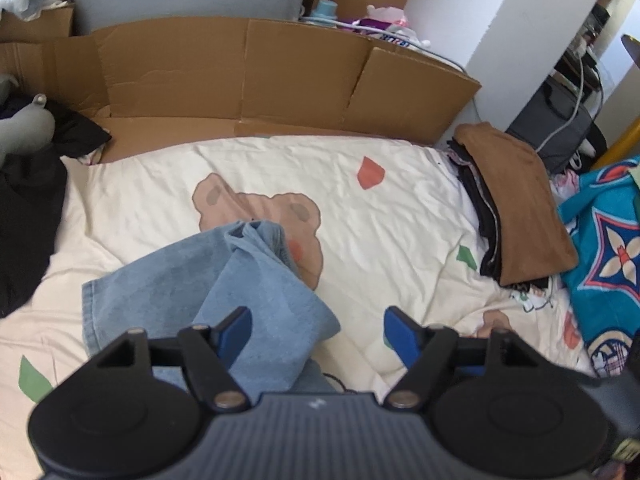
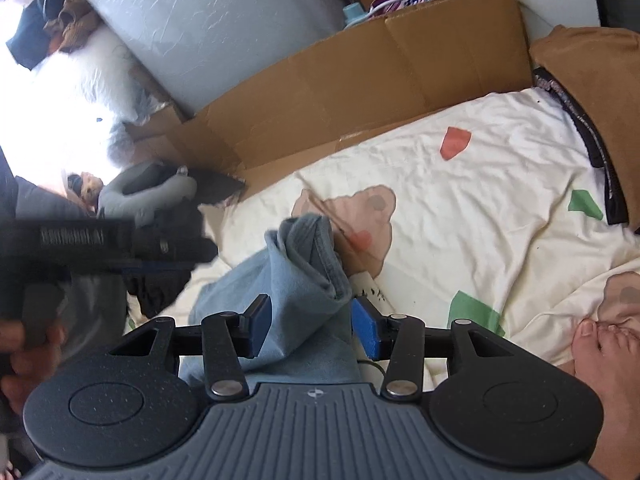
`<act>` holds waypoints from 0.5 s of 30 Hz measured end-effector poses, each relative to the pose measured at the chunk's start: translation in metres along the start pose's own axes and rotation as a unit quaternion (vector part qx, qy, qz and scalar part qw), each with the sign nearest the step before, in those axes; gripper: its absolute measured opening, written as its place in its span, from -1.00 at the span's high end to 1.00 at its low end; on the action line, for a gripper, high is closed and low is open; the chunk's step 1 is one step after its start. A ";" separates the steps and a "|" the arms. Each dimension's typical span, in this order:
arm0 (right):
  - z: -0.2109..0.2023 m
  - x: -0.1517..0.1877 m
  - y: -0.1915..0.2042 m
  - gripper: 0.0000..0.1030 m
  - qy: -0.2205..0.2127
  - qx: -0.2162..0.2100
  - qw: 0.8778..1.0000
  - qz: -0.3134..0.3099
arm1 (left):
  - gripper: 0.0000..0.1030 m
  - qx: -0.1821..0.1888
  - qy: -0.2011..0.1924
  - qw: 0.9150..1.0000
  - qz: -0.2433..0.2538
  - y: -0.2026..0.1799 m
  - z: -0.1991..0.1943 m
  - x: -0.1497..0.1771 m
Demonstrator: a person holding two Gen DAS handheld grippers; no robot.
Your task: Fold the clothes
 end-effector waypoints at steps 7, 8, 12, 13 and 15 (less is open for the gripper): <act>0.015 0.013 -0.016 -0.01 -0.012 -0.009 0.999 0.040 | -0.46 0.001 -0.014 1.000 0.027 -0.010 0.006 0.012; 0.017 0.013 -0.016 -0.01 -0.013 -0.010 0.999 0.042 | -0.46 -0.001 -0.015 0.999 0.032 -0.011 0.008 0.014; 0.023 0.020 -0.023 -0.01 -0.009 -0.004 0.998 0.056 | -0.46 -0.007 -0.001 0.998 0.059 -0.019 0.027 0.026; 0.025 0.023 -0.026 -0.01 -0.008 -0.001 0.998 0.062 | -0.46 -0.013 -0.001 0.997 0.070 -0.022 0.033 0.029; 0.027 0.030 -0.034 -0.01 -0.004 0.008 0.997 0.078 | -0.46 -0.024 -0.001 0.996 0.086 -0.026 0.045 0.035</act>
Point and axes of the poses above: each gripper's, at about its wrist camera, not at the fingertips, and z roughly the way its jaws point, y to its left, x to its underside, the point moved 8 cm from there along z, roughly the way its jaws point, and after that the axes turned 11 degrees about -x, right-handed, at the moved point
